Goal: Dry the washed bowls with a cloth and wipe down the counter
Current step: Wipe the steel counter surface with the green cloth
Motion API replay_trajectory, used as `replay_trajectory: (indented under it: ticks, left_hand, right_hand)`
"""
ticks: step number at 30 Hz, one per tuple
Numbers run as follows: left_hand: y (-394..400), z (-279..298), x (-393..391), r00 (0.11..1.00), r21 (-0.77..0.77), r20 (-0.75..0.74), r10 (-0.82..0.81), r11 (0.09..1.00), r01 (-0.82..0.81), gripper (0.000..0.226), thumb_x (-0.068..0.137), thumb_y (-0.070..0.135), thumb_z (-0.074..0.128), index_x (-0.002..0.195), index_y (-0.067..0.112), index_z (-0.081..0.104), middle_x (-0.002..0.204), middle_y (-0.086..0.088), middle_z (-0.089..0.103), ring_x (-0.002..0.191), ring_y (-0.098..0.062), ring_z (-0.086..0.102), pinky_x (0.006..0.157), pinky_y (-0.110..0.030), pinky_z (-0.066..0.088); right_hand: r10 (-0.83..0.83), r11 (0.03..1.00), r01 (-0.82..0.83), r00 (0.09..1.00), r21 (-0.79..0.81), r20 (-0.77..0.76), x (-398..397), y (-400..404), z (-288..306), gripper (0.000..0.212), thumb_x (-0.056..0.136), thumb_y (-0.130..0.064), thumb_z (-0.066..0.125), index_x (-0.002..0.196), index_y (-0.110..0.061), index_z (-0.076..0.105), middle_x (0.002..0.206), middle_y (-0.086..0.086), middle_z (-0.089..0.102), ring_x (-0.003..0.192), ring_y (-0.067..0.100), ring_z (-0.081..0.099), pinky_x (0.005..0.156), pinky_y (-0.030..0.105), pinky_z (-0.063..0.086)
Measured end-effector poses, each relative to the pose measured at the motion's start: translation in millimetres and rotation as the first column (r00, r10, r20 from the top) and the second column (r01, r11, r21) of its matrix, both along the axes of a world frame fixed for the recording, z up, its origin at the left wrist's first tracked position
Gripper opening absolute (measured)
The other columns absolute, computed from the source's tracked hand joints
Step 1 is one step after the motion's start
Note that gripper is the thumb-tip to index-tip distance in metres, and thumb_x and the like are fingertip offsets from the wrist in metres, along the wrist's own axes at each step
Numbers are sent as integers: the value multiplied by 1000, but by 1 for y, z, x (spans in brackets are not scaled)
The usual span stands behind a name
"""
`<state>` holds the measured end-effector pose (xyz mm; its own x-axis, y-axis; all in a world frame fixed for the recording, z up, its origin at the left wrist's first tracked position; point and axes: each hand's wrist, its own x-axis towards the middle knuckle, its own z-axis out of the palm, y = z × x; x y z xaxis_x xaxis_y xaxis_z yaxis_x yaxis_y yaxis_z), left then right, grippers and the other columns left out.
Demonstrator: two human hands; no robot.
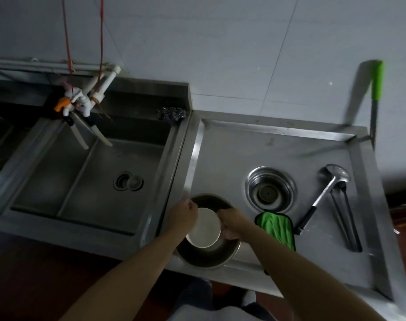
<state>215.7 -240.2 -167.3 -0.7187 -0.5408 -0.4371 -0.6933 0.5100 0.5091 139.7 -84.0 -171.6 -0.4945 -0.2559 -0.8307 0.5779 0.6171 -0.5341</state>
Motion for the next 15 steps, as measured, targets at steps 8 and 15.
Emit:
replay_trajectory:
  ticks: [8,15]
  left_hand:
    - [-8,0,-44,920,-333,-158,-359,897,292,17,98,24,53,103,15,67,99,-1,66,94,-20,60,75,-36,53]
    - [-74,-63,-75,861,-394,-187,-473,839,375,23,97,17,55,115,12,70,114,-4,67,107,-20,62,88,-30,50]
  right_hand:
    - [235,932,12,742,362,-628,-17,124,-32,28,99,-23,48,118,-13,64,126,12,63,119,33,57,98,39,47]
    - [700,709,-394,492,584,-517,29,181,-165,66,104,-51,14,158,-14,18,167,9,11,154,29,2,123,36,0]
